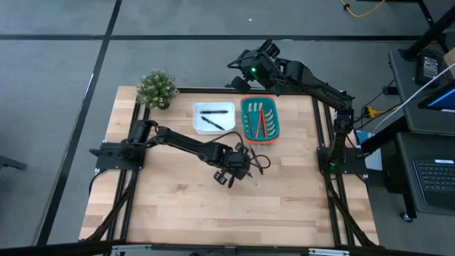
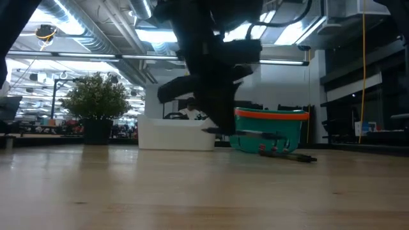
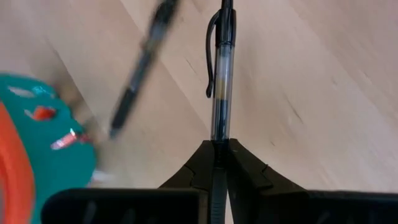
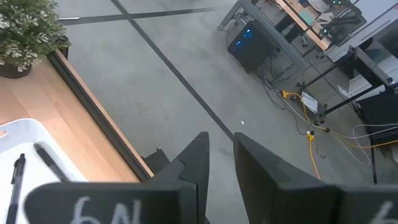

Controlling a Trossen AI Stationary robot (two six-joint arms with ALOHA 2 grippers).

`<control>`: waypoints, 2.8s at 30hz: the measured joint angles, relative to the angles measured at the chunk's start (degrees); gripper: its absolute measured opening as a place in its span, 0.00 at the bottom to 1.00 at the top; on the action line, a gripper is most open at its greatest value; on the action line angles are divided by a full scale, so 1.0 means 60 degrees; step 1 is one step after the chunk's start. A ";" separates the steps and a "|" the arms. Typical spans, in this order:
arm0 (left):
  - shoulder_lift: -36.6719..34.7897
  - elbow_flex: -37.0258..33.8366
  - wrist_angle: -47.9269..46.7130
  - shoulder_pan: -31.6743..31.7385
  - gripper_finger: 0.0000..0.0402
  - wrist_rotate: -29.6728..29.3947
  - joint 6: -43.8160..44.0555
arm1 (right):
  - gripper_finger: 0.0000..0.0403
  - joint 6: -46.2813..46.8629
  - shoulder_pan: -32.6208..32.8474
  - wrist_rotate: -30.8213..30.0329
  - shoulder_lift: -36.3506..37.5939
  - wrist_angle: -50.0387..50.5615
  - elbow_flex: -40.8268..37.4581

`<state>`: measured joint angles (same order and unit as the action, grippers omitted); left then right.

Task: Sort pens & pencils
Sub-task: Put the left black ballpen into the white bin, then put the black ballpen into the white bin

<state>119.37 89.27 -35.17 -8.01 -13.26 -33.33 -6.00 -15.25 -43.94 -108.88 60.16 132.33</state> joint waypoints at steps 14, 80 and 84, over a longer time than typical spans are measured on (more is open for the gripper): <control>-0.1076 0.0007 -0.1789 0.0377 0.05 -0.0942 0.0765 | 0.19 0.0320 -0.0004 -0.0107 0.0000 0.0451 0.0000; -0.2783 -0.4357 0.2435 0.6269 0.15 0.1894 0.0283 | 0.19 0.0670 0.0047 0.0025 0.0000 0.1159 0.0000; -0.2787 -0.4357 0.2425 0.6269 0.22 0.1891 0.0299 | 0.19 0.0670 0.0047 0.0025 0.0000 0.1159 0.0000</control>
<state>102.65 63.13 -20.62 29.61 -1.91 -31.53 -1.98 -14.96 -43.79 -108.88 67.11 132.33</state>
